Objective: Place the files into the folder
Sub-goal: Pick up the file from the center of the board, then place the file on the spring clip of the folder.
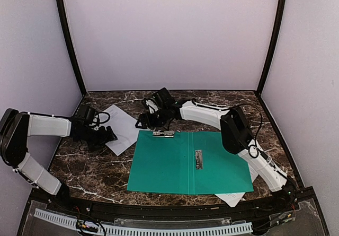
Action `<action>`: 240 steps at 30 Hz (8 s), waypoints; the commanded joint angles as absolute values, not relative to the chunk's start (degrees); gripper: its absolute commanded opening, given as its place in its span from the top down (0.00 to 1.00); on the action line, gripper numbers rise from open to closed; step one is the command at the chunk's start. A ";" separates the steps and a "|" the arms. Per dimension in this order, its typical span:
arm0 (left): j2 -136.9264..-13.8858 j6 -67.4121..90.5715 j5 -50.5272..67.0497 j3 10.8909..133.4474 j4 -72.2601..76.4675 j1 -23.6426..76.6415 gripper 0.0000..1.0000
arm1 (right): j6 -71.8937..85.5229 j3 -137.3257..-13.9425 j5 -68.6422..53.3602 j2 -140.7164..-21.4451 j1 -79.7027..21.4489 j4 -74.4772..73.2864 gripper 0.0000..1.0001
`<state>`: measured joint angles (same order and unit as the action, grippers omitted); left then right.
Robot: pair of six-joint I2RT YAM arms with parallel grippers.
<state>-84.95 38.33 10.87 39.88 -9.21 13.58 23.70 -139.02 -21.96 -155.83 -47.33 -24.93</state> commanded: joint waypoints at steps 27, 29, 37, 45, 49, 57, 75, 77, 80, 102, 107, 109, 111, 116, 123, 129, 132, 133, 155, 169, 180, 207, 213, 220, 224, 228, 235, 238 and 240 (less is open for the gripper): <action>-69.34 54.47 12.07 22.92 -6.41 13.36 0.15 | 26.68 -127.85 -24.52 -150.95 -48.34 -21.02 0.31; -69.30 56.32 13.15 21.42 -4.54 13.37 0.15 | 26.72 -128.83 -24.88 -151.86 -48.42 -21.59 0.31; -73.33 64.30 19.29 17.24 6.36 13.39 0.22 | 27.79 -129.99 -26.15 -152.54 -49.13 -21.87 0.32; -75.72 69.41 20.27 14.11 14.12 13.37 0.31 | 28.23 -129.02 -27.04 -151.90 -49.59 -21.34 0.34; -75.43 69.19 19.39 14.19 15.47 13.37 0.35 | 28.21 -128.01 -27.16 -151.47 -49.70 -20.87 0.35; -71.21 67.32 16.52 14.85 13.21 13.41 0.44 | 27.74 -126.47 -26.68 -150.53 -49.66 -20.66 0.35; -69.18 64.39 13.65 16.35 7.86 13.37 0.43 | 28.06 -126.14 -27.48 -150.99 -49.66 -20.07 0.37; -69.44 64.43 13.51 16.09 7.23 13.37 0.42 | 28.23 -126.01 -27.55 -151.08 -49.66 -19.84 0.37; -70.43 64.92 13.53 15.72 8.40 13.41 0.41 | 28.24 -125.95 -27.69 -151.08 -49.66 -19.76 0.37; -72.13 68.16 15.38 13.99 21.45 13.39 0.52 | 28.39 -125.86 -28.13 -151.08 -49.84 -19.59 0.38; -73.21 67.50 16.22 14.36 24.23 13.39 0.62 | 28.31 -125.53 -28.22 -151.00 -49.81 -19.57 0.38; -73.71 67.18 16.33 14.51 25.28 13.36 0.65 | 28.22 -125.35 -28.19 -150.91 -49.83 -19.55 0.38; -74.09 67.03 16.51 14.79 25.91 13.37 0.67 | 28.24 -125.18 -28.13 -150.82 -49.79 -19.59 0.38; -73.81 67.19 17.16 15.20 26.36 13.36 0.70 | 28.19 -125.07 -28.09 -150.73 -49.83 -19.61 0.38; -71.95 66.25 16.55 16.27 24.09 13.37 0.75 | 28.06 -125.24 -28.12 -150.84 -49.83 -19.75 0.39; -71.90 65.10 16.34 17.32 22.38 13.43 0.83 | 27.66 -125.15 -27.88 -150.52 -49.85 -19.92 0.38; -71.77 64.20 16.00 17.67 21.10 13.38 0.86 | 27.14 -124.92 -27.71 -149.91 -49.63 -19.95 0.37; -71.69 63.96 15.82 17.91 20.75 13.37 0.88 | 26.93 -124.90 -27.69 -149.67 -49.53 -19.95 0.36; -63.18 37.26 15.39 39.60 -4.71 13.37 0.99 | 20.62 -113.46 -24.45 -133.11 -44.35 -16.02 0.18; -68.84 29.79 31.23 58.45 -9.09 18.68 0.99 | 19.26 -96.82 -17.72 -117.77 -37.97 -15.73 0.18; -70.00 27.04 34.35 62.02 -13.10 34.46 0.99 | 19.60 -84.48 -12.73 -106.62 -32.88 -16.34 0.18; -52.44 43.77 33.47 23.34 -24.85 37.35 0.99 | 20.65 -71.68 -9.63 -101.90 -36.63 -12.56 0.18; -55.55 48.38 32.81 22.64 -17.00 37.35 1.00 | 20.57 -71.59 -9.43 -102.32 -37.44 -12.29 0.18; -60.79 52.77 34.54 23.09 -6.40 37.63 0.99 | 19.89 -72.07 -9.20 -102.94 -37.49 -12.73 0.18; -62.26 54.99 34.80 22.26 -2.59 38.53 0.99 | 19.69 -71.85 -9.14 -103.06 -37.50 -12.75 0.18; -64.27 56.33 34.44 22.20 -0.33 39.86 0.99 | 19.62 -71.89 -9.39 -103.39 -37.48 -12.74 0.18; -66.91 57.99 34.47 22.33 3.94 43.05 0.99 | 18.84 -72.34 -10.05 -103.86 -37.62 -13.14 0.18; -66.12 58.05 33.33 22.88 2.64 44.04 0.99 | 18.59 -72.18 -10.06 -103.81 -37.62 -13.09 0.18; -65.32 58.01 32.29 23.01 1.25 44.14 0.99 | 18.55 -72.13 -10.04 -103.91 -37.69 -12.82 0.18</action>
